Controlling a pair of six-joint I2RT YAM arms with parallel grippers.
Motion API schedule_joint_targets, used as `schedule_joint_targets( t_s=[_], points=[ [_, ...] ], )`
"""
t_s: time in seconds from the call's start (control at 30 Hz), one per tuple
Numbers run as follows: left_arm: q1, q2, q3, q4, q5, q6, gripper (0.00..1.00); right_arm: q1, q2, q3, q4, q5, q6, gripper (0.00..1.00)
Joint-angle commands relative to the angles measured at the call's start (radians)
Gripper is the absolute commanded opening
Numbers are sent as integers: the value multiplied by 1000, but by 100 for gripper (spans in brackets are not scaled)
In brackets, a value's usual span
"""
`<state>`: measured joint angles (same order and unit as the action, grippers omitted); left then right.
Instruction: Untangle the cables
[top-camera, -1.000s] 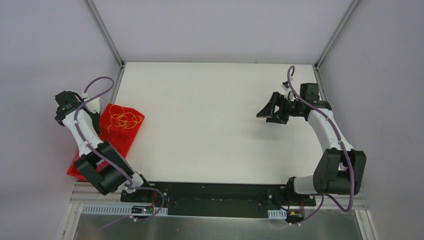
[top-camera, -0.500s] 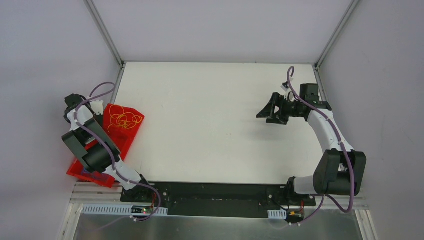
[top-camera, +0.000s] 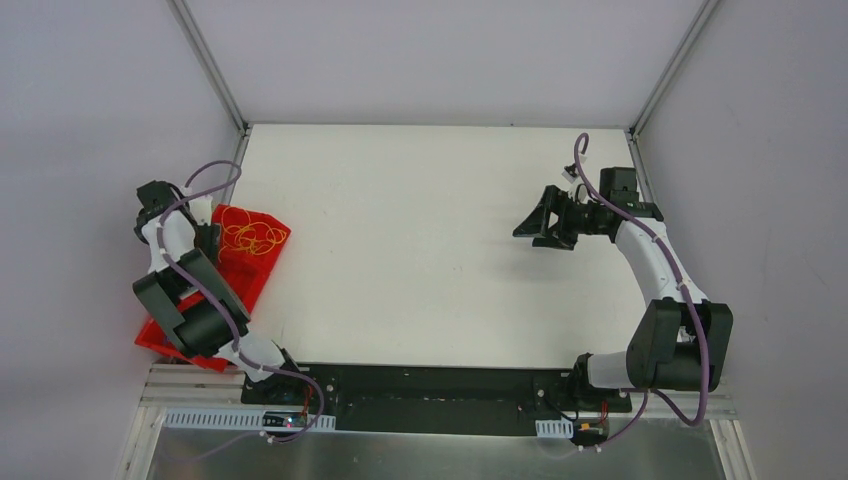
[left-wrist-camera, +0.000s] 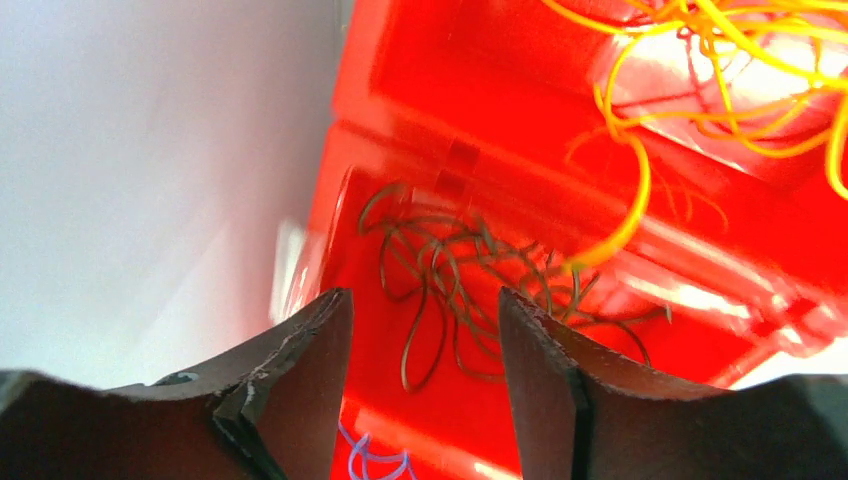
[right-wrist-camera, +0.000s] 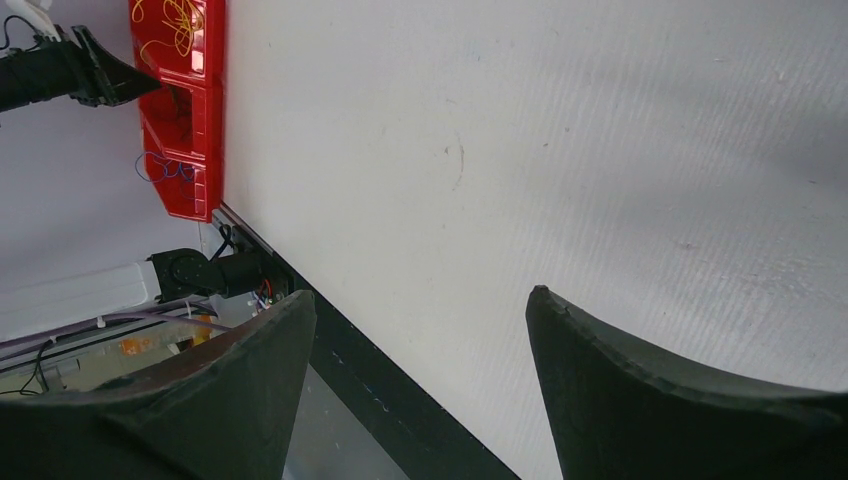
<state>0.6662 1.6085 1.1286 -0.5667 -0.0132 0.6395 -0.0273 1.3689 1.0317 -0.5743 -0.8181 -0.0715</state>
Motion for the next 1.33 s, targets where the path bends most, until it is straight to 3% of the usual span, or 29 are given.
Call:
schedule_joint_targets(
  t_s=[0.0, 0.17, 0.23, 0.3, 0.33, 0.5, 0.7, 0.8, 0.87, 1.0, 1.1, 1.3],
  points=[
    [-5, -163, 36, -97, -11, -11, 59, 5, -27, 6, -10, -9, -11, 81],
    [-11, -208, 174, -238, 57, -29, 63, 7, -25, 11, -1, -19, 0, 80],
    [-23, -211, 241, -291, 87, -51, 76, 7, -29, 14, 1, -20, -1, 81],
    [-51, -213, 313, -338, 127, -99, 96, 7, -34, 18, 1, -16, -6, 81],
    [-76, -213, 352, -363, 138, -126, 99, 7, -33, 22, 0, -12, -9, 81],
    [-297, -169, 493, -512, 155, -203, 99, 6, -39, 55, -23, 9, -32, 84],
    [-546, -127, 427, -516, 170, -349, 99, 7, -81, 26, -46, 30, -61, 91],
    [-656, -109, 395, -481, 232, -438, 99, 6, -99, 1, -48, 62, -60, 99],
    [-721, -93, 377, -445, 266, -506, 99, 7, -111, -17, -50, 103, -64, 99],
    [-803, -56, 324, -365, 316, -598, 99, 6, -151, -76, -53, 217, -92, 99],
    [-854, -30, 288, -323, 275, -613, 99, 7, -187, -136, -43, 271, -95, 99],
    [-860, -12, 312, -302, 286, -635, 99, 7, -213, -166, -39, 325, -91, 99]
  ],
)
